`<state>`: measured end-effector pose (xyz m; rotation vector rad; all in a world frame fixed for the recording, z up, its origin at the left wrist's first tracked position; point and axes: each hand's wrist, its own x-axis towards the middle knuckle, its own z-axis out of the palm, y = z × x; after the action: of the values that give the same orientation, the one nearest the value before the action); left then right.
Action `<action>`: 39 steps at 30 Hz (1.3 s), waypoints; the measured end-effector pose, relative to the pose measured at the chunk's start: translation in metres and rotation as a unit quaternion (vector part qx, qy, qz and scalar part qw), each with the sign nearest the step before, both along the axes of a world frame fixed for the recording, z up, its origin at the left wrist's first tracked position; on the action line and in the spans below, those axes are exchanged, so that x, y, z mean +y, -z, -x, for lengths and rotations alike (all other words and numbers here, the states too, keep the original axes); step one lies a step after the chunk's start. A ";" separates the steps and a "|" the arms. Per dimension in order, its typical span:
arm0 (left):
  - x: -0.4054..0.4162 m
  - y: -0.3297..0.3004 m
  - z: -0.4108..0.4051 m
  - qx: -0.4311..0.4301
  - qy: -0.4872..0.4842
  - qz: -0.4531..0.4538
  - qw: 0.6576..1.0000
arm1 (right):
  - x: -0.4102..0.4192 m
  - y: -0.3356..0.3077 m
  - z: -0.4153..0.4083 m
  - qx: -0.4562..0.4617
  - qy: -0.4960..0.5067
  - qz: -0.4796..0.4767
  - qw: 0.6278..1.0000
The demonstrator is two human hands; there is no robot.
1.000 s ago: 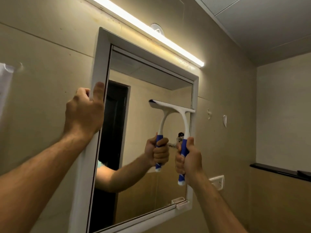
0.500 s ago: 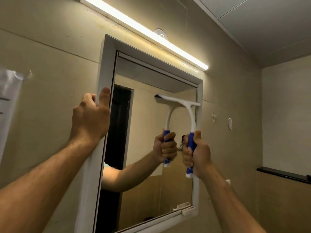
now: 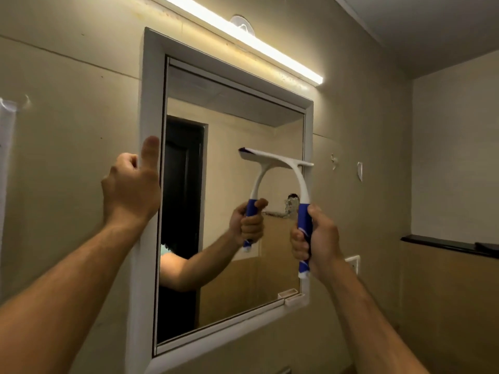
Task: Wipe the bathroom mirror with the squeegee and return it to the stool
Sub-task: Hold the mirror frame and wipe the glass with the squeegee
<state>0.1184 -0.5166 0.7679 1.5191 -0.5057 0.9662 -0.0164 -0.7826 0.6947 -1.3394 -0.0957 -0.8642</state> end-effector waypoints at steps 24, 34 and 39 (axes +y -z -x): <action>-0.005 0.017 0.003 0.013 0.005 0.013 1.000 | 0.012 0.086 0.026 0.038 -0.009 -0.034 0.999; -0.006 0.057 -0.006 0.041 0.003 0.015 0.999 | 0.027 0.053 0.019 0.027 0.044 0.012 0.999; -0.006 0.062 -0.009 0.027 -0.004 0.017 0.999 | 0.024 0.084 0.012 0.022 0.009 -0.030 0.999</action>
<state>0.1271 -0.5228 0.7064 1.5138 -0.4421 0.9331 -0.0284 -0.7588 0.6111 -1.3027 -0.0241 -0.8460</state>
